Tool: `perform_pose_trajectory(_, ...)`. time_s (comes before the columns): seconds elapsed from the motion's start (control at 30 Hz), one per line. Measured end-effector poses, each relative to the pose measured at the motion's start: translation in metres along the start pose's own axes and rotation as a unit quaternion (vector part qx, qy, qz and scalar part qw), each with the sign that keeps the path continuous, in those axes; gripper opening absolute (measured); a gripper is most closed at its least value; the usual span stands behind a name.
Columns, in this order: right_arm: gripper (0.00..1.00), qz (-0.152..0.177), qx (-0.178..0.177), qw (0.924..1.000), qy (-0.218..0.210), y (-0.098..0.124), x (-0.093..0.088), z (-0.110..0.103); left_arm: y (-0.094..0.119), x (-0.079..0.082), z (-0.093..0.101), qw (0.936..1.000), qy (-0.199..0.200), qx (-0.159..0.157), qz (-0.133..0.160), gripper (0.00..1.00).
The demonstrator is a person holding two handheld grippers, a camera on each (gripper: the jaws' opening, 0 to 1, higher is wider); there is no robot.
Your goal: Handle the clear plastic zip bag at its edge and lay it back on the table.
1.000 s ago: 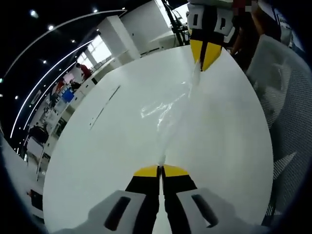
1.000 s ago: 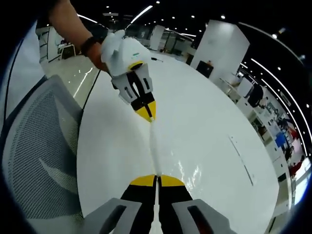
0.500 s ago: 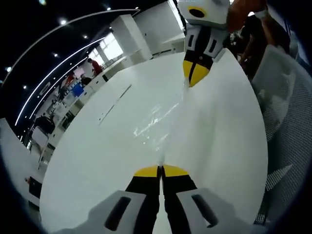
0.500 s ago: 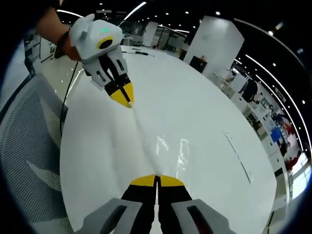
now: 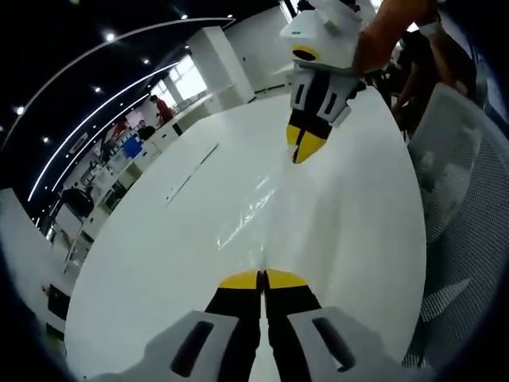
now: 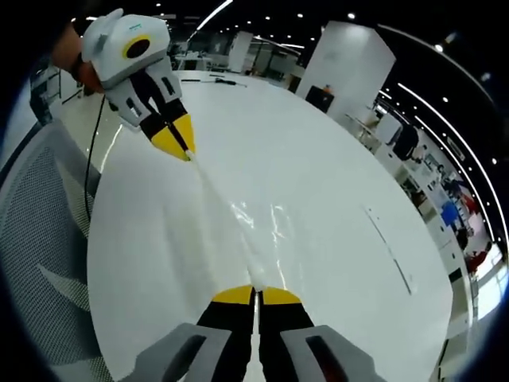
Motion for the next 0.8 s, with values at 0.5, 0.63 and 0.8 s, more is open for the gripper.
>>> perform_pose_trajectory(0.5, 0.26, 0.029, -0.032, 0.9968, 0.067, 0.045, 0.027, -0.001, -0.003, -0.002, 0.004, 0.9998, -0.006, -0.012, -0.015, 0.0)
perform_pose_trajectory(0.63, 0.26, 0.035, -0.035, 0.9933, 0.105, 0.048, 0.048, -0.006, -0.007, 0.0, 0.005, 0.9997, -0.013, -0.017, -0.015, 0.0)
perform_pose_trajectory(0.8, 0.25, 0.042, -0.016, 0.9889, 0.141, 0.04, 0.069, -0.021, -0.004, 0.005, 0.009, 0.9994, -0.02, -0.023, -0.015, 0.0)
Point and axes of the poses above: the point that each gripper's makers call its tool centre point, and the gripper's own axes: y roughly backward along the fingers, z roughly to its right, x roughly out of its top, the point moved 4 cm from there along y, roughly backward along the fingers, and after that the axes turned 6 degrees about -z, right-handed, at the moved point
